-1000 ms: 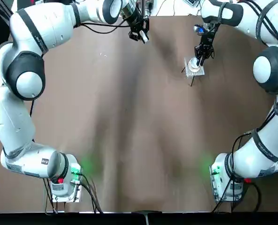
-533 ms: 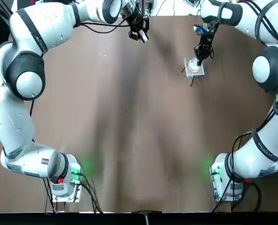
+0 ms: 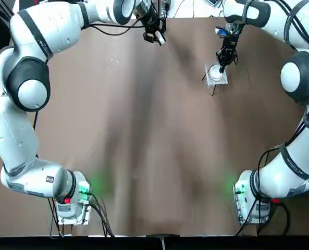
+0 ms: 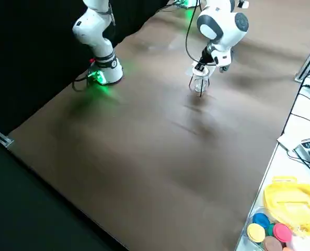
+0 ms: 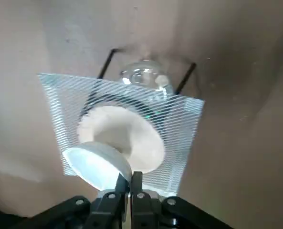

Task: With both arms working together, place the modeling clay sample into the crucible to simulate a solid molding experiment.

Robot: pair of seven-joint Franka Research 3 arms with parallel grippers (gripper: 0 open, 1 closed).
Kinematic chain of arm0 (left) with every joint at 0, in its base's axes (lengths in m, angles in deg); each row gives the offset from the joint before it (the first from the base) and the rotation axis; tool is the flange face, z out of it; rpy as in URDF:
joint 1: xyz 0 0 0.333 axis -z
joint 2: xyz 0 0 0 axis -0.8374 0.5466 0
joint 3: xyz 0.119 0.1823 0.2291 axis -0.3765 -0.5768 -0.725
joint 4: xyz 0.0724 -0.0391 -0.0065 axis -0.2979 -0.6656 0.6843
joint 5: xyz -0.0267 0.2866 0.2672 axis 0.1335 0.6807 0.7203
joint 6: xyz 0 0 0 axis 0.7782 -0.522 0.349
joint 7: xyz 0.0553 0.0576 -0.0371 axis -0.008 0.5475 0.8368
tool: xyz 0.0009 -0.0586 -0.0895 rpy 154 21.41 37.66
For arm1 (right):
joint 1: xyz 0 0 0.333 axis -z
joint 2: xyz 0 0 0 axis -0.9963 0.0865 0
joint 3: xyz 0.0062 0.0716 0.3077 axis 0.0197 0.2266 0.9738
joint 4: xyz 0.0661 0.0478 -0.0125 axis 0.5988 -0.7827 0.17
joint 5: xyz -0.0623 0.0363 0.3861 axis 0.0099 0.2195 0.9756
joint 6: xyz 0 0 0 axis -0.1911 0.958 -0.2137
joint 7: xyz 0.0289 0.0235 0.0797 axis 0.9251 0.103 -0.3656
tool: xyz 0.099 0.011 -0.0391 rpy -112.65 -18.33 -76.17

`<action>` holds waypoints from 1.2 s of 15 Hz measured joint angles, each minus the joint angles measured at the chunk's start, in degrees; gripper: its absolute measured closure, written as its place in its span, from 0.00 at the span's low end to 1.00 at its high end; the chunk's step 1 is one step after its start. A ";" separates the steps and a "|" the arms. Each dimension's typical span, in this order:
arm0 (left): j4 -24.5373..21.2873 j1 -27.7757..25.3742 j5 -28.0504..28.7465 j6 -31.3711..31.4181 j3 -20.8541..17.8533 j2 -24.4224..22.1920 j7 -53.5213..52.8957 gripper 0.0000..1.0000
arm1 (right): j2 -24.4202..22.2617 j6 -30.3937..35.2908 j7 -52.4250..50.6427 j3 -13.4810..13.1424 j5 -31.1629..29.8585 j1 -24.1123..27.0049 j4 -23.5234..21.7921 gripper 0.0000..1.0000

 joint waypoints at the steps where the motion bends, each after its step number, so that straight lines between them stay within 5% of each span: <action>1: 0.39 0.11 -0.41 0.00 0.10 0.00 0.00 0.73 | -0.11 0.89 0.00 -0.02 1.49 0.01 0.70 0.94; 10: 1.50 2.65 -0.88 0.71 0.36 0.54 0.12 0.73 | -1.76 6.14 12.75 0.61 14.28 -5.36 4.15 0.94; 13: 1.53 3.97 -0.89 4.20 0.38 1.36 0.12 0.73 | -1.67 5.13 16.40 0.60 22.75 -7.22 4.14 0.94; 18: 1.62 6.08 -0.89 7.63 0.38 2.48 0.15 0.73 | -1.51 -1.29 24.12 0.64 25.23 -11.24 4.14 0.94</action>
